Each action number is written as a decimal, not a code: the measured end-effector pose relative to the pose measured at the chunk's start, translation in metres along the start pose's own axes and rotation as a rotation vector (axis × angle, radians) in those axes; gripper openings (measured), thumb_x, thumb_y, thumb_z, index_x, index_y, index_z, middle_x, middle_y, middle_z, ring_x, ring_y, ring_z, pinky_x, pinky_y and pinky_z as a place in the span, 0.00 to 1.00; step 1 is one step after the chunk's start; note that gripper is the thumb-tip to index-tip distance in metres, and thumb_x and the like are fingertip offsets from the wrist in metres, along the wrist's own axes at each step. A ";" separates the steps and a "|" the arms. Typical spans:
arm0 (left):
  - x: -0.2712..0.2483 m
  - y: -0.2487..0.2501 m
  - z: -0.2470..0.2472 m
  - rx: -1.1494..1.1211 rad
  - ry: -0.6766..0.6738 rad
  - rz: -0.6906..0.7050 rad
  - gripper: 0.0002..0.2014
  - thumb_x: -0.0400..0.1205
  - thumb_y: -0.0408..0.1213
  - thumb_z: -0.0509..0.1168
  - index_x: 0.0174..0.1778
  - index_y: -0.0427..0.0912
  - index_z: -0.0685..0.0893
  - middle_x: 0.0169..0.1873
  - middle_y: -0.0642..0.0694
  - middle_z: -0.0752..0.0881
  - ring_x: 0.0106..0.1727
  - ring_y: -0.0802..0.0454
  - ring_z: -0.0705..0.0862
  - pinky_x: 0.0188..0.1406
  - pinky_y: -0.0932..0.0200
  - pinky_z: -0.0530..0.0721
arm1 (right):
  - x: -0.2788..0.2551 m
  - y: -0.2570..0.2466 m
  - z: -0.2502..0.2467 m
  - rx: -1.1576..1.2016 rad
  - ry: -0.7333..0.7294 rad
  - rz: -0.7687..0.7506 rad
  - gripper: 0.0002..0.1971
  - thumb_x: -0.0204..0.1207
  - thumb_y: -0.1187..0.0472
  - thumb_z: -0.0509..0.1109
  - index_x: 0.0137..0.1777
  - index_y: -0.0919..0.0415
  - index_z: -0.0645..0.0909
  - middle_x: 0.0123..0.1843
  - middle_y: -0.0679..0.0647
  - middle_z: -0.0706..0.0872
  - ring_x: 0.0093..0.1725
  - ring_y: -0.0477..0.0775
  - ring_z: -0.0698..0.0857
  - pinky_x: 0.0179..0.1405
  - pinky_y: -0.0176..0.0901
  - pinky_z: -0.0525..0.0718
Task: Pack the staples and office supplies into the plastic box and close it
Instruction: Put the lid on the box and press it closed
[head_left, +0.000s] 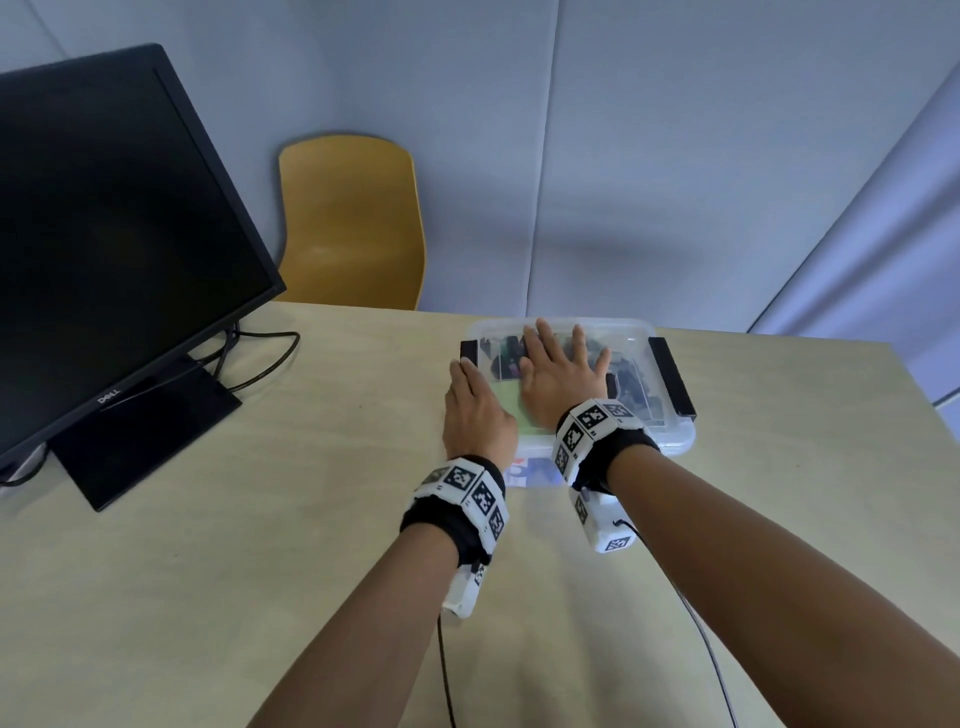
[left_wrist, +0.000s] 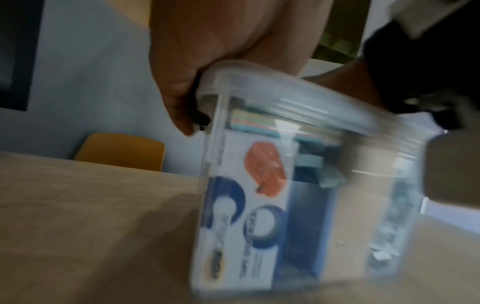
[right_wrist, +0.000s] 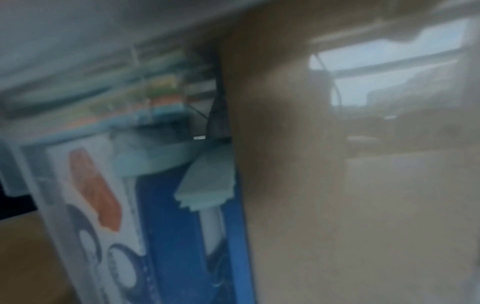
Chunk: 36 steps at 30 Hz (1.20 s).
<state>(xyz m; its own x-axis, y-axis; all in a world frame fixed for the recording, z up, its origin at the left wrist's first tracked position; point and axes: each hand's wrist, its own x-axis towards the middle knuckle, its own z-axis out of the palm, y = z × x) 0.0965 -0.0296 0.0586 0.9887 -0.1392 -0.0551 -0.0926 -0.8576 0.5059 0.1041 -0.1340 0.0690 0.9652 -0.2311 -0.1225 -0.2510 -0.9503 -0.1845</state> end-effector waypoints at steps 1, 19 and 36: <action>-0.002 0.002 0.003 0.001 0.022 -0.005 0.32 0.82 0.27 0.53 0.81 0.31 0.46 0.82 0.38 0.51 0.77 0.40 0.63 0.74 0.53 0.67 | 0.000 0.004 -0.001 0.002 0.000 -0.018 0.27 0.85 0.50 0.38 0.82 0.51 0.42 0.84 0.45 0.41 0.83 0.61 0.39 0.77 0.69 0.40; -0.026 0.038 0.042 0.138 0.260 0.361 0.22 0.82 0.41 0.50 0.69 0.44 0.79 0.71 0.42 0.78 0.73 0.44 0.75 0.72 0.34 0.65 | -0.094 0.100 0.010 -0.070 0.162 0.037 0.31 0.84 0.43 0.35 0.66 0.48 0.79 0.65 0.52 0.84 0.62 0.60 0.84 0.58 0.58 0.82; -0.064 0.051 0.045 0.307 -0.104 0.296 0.23 0.89 0.44 0.39 0.82 0.61 0.46 0.83 0.50 0.40 0.84 0.47 0.39 0.78 0.40 0.34 | -0.121 0.112 0.024 -0.113 0.137 0.029 0.38 0.80 0.66 0.55 0.82 0.48 0.37 0.84 0.53 0.38 0.82 0.64 0.38 0.80 0.62 0.43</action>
<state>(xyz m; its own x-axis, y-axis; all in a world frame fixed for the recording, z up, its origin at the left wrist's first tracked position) 0.0233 -0.0862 0.0491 0.8990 -0.4362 -0.0403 -0.4159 -0.8787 0.2342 -0.0430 -0.2078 0.0400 0.9605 -0.2782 0.0091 -0.2769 -0.9582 -0.0714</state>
